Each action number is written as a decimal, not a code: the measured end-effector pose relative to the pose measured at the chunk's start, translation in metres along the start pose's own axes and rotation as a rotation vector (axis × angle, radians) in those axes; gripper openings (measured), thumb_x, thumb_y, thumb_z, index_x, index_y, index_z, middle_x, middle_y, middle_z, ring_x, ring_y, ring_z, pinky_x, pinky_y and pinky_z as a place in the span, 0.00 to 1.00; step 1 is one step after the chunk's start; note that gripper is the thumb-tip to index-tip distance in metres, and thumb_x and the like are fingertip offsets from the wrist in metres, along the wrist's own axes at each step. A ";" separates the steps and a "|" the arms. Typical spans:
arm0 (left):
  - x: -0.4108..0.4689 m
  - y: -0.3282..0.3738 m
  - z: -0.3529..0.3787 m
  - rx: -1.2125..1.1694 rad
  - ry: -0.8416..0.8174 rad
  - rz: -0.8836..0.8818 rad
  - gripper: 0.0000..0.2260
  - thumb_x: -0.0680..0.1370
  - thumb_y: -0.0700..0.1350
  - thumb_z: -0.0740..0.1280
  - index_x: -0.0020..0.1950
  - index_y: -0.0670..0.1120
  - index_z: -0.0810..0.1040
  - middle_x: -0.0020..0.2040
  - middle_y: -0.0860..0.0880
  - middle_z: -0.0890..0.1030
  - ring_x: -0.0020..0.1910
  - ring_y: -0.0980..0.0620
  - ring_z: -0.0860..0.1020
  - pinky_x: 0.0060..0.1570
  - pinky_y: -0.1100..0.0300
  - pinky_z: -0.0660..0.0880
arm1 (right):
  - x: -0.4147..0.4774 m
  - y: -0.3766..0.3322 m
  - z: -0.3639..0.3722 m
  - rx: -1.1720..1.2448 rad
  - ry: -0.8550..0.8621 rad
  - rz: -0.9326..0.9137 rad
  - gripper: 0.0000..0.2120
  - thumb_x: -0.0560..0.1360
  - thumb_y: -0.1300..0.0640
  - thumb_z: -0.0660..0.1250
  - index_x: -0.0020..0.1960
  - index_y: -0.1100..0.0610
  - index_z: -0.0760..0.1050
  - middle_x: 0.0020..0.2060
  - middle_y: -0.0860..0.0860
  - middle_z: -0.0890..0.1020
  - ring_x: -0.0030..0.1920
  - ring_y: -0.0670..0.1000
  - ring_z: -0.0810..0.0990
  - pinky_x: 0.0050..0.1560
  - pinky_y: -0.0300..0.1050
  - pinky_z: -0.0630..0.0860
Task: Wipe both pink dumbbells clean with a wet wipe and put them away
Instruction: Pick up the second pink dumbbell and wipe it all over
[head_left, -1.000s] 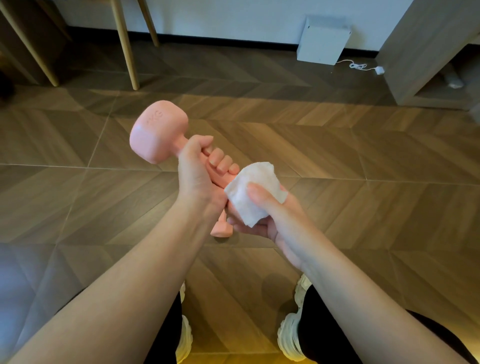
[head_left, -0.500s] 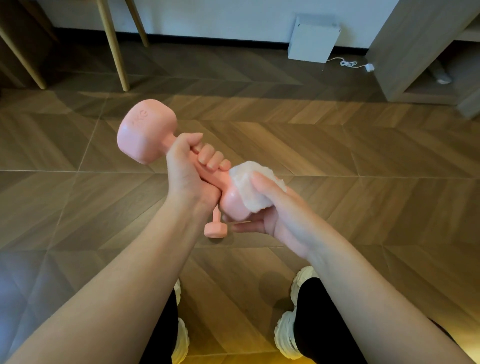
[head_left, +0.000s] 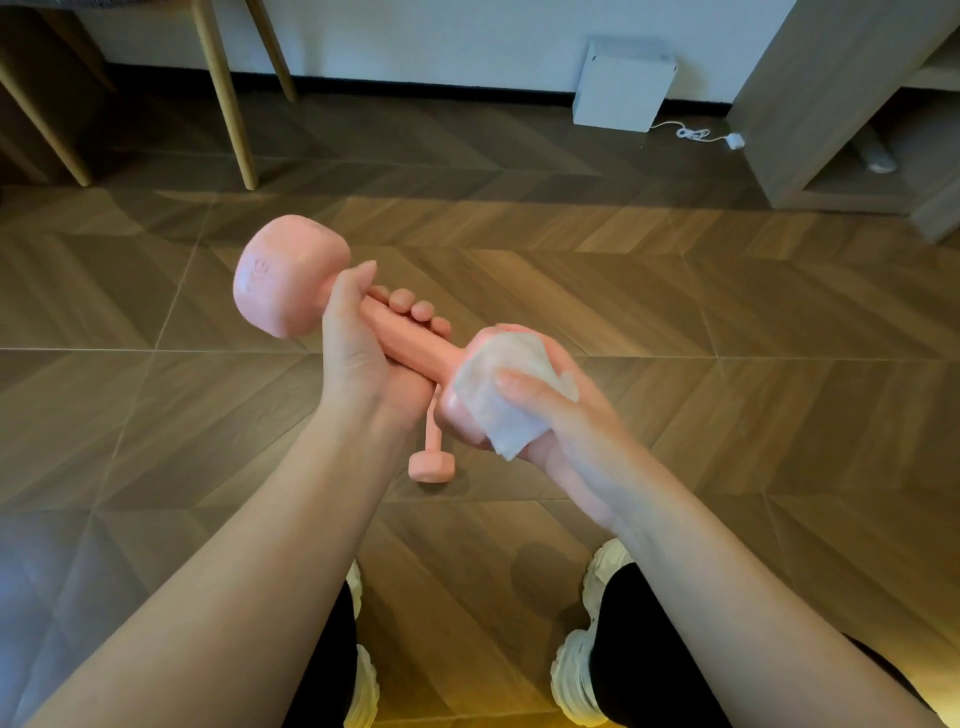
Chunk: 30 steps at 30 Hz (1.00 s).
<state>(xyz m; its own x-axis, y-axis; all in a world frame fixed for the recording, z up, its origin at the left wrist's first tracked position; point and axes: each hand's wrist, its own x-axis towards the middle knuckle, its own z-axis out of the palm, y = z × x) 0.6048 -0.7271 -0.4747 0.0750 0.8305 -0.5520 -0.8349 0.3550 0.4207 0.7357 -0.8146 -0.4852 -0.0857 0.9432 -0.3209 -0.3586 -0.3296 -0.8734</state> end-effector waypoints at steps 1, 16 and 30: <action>0.000 0.001 0.000 0.002 0.002 0.004 0.13 0.76 0.45 0.66 0.35 0.48 0.66 0.28 0.52 0.68 0.25 0.53 0.69 0.32 0.62 0.69 | 0.000 0.001 0.000 -0.034 0.002 -0.025 0.25 0.70 0.57 0.71 0.66 0.55 0.71 0.56 0.50 0.80 0.53 0.47 0.81 0.42 0.43 0.79; -0.005 -0.006 -0.001 0.024 -0.012 0.015 0.14 0.78 0.44 0.60 0.34 0.49 0.60 0.26 0.53 0.58 0.23 0.54 0.57 0.25 0.63 0.61 | 0.000 0.007 0.010 -0.213 0.100 0.038 0.29 0.67 0.51 0.78 0.63 0.51 0.69 0.54 0.51 0.82 0.45 0.46 0.83 0.39 0.41 0.80; -0.007 -0.008 0.000 0.030 -0.029 -0.004 0.13 0.77 0.42 0.58 0.34 0.48 0.59 0.27 0.53 0.57 0.23 0.54 0.57 0.26 0.62 0.60 | 0.004 0.004 0.005 -0.299 0.098 0.051 0.31 0.67 0.38 0.71 0.64 0.53 0.72 0.52 0.51 0.83 0.46 0.45 0.82 0.44 0.44 0.81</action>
<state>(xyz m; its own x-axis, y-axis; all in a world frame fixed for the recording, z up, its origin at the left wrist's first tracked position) 0.6111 -0.7363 -0.4744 0.0942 0.8410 -0.5327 -0.8181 0.3703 0.4400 0.7289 -0.8117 -0.4879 -0.0010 0.9214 -0.3886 -0.0662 -0.3878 -0.9194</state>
